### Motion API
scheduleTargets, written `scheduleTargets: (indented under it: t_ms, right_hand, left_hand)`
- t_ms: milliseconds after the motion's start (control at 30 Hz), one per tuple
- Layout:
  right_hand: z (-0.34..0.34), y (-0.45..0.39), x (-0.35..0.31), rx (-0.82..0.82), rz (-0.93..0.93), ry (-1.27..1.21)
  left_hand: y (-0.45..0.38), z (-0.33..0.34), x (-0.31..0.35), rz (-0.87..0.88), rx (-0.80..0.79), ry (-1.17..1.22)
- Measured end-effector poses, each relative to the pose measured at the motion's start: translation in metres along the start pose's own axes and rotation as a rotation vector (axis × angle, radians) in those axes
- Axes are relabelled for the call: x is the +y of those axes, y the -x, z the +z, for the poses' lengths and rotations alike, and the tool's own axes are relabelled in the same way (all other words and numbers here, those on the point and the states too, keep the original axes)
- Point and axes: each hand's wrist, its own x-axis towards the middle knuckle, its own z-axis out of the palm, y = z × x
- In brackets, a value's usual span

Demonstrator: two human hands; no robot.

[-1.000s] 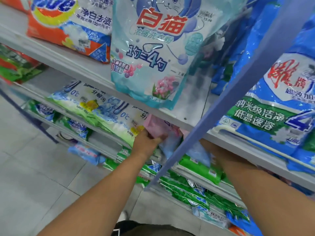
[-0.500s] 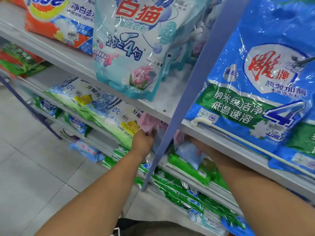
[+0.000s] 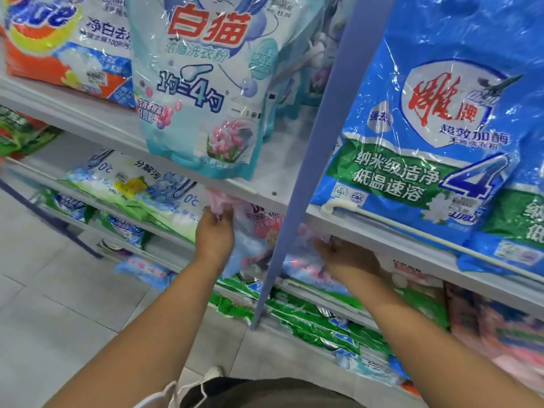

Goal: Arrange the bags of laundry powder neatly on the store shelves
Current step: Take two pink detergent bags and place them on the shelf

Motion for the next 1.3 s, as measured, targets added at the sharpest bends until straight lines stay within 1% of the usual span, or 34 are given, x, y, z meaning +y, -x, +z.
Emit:
scheduleTargets:
  t_ms: [33,100,167,200,267,333,400,500,533,633,733,767,867,967,1033,1100,1233,1300]
  right_hand:
    - [0.003,0.0,-0.001,0.008,0.0,0.041]
    - [0.004,0.001,0.002,0.058,-0.01,0.014]
    - [0.006,0.003,0.013,0.077,0.033,-0.011]
    - [0.004,0.008,0.012,0.082,0.085,-0.031]
    - [-0.001,0.008,0.013,0.059,0.178,-0.125]
    - [-0.008,0.013,0.003,0.01,0.213,-0.174]
    - [-0.008,0.01,0.003,0.005,0.264,-0.223]
    - [-0.007,0.006,0.014,0.041,0.331,-0.375]
    - [-0.012,0.012,0.015,0.024,0.332,-0.437]
    - [-0.012,0.009,0.033,-0.067,0.355,-0.646]
    - [-0.003,0.017,0.05,-0.149,0.358,-0.854]
    - [-0.005,0.029,0.042,-0.153,0.374,-0.889]
    - [-0.005,0.058,0.025,-0.039,0.408,-0.938]
    - [-0.004,0.073,0.012,0.063,0.412,-0.961]
    - [-0.005,0.083,0.005,0.139,0.429,-0.941]
    - [-0.005,0.092,0.001,0.196,0.441,-0.964]
    - [0.0,0.112,0.005,0.311,0.362,-1.2]
    - [0.003,0.124,0.014,0.362,0.32,-1.256]
  left_hand:
    - [0.001,-0.002,-0.003,-0.039,-0.006,-0.01]
    - [0.004,-0.006,-0.007,-0.062,-0.031,-0.075]
    - [0.007,-0.007,-0.007,-0.05,-0.077,-0.177]
    - [0.007,-0.007,-0.009,-0.045,-0.097,-0.209]
    - [0.011,-0.008,-0.01,-0.054,-0.122,-0.255]
    - [0.013,-0.008,-0.008,-0.072,-0.122,-0.286]
    - [0.017,-0.009,-0.005,-0.086,-0.148,-0.325]
    - [0.019,-0.013,-0.001,-0.109,-0.191,-0.426]
    - [0.019,-0.013,-0.001,-0.127,-0.198,-0.446]
    - [0.012,-0.021,-0.002,-0.175,-0.248,-0.403]
    - [0.006,-0.028,-0.011,-0.162,-0.249,-0.253]
    - [0.006,-0.029,-0.014,-0.149,-0.248,-0.219]
    - [0.016,-0.033,-0.013,-0.082,-0.302,-0.137]
    - [0.017,-0.038,-0.009,-0.069,-0.343,0.004]
    - [0.016,-0.05,-0.004,-0.065,-0.338,0.037]
    - [0.015,-0.063,-0.004,-0.044,-0.321,0.054]
    - [0.03,-0.096,0.001,-0.012,-0.299,0.003]
    - [0.041,-0.113,0.002,0.03,-0.293,-0.045]
